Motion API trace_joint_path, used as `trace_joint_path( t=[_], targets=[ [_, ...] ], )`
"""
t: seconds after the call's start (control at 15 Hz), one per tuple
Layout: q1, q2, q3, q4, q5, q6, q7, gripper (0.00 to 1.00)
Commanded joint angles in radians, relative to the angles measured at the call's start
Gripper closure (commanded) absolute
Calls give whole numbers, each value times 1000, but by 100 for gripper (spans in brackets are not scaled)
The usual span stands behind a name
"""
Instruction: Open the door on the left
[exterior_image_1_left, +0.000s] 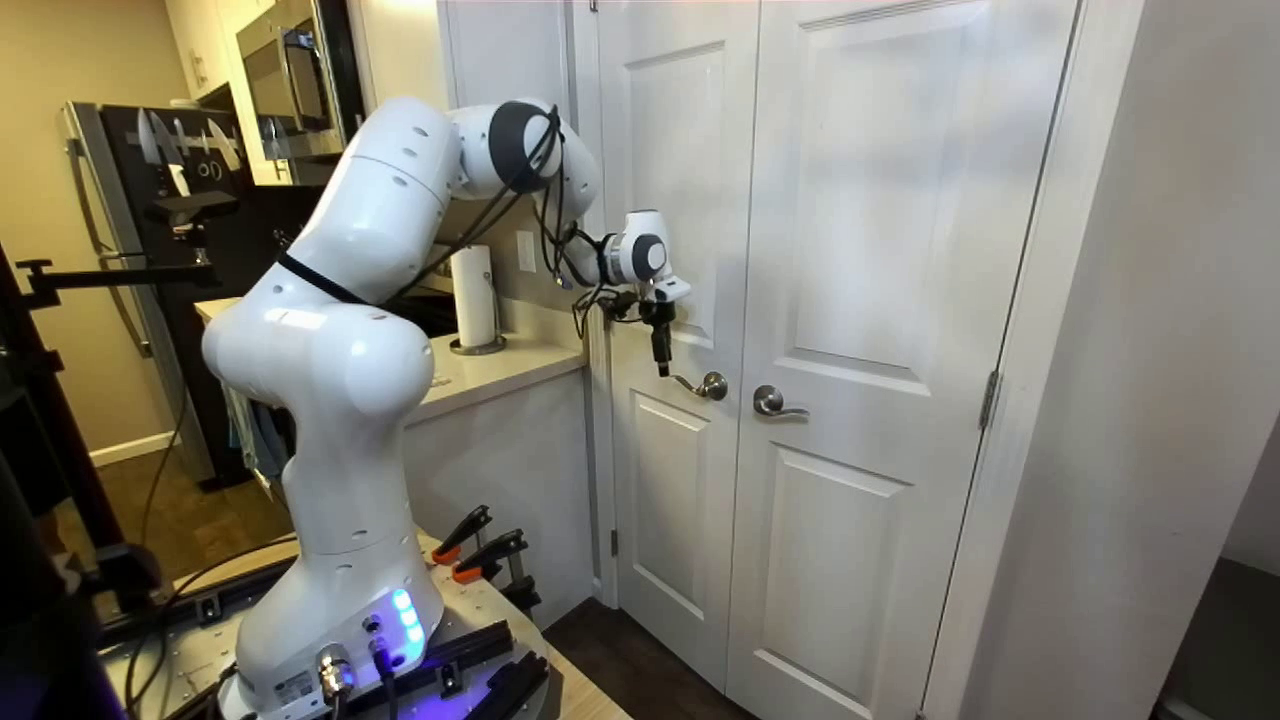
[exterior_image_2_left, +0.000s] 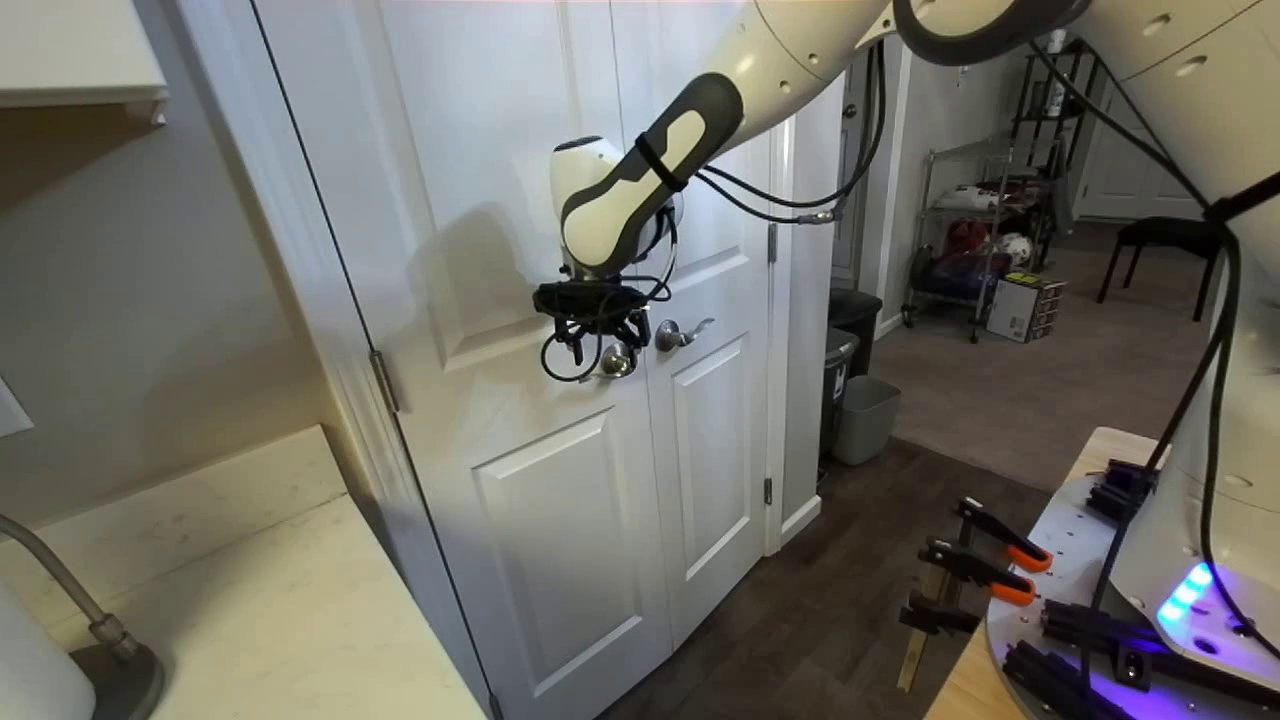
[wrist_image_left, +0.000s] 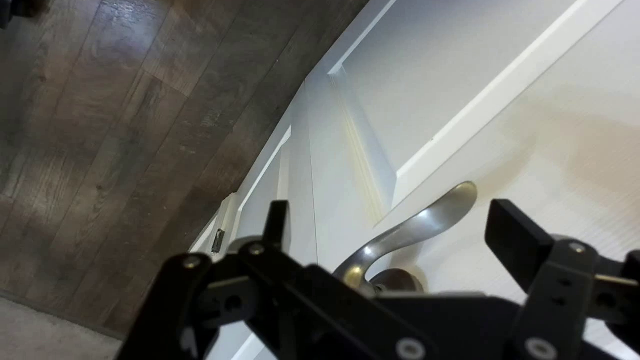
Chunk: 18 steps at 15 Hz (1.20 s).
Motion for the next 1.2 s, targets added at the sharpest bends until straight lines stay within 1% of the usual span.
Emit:
trace_joint_path(
  t=[0.0, 0.2, 0.4, 0.6, 1.13],
  targets=[
    [-25, 81, -15, 77, -25, 26, -35, 0],
    [-37, 132, -34, 134, -26, 22, -56, 0],
    [-45, 152, -44, 166, -22, 2, -84, 0],
    [-48, 140, -42, 159, -15, -11, -110, 0],
    [-49, 108, -30, 114, -2, -29, -122, 0]
  ],
)
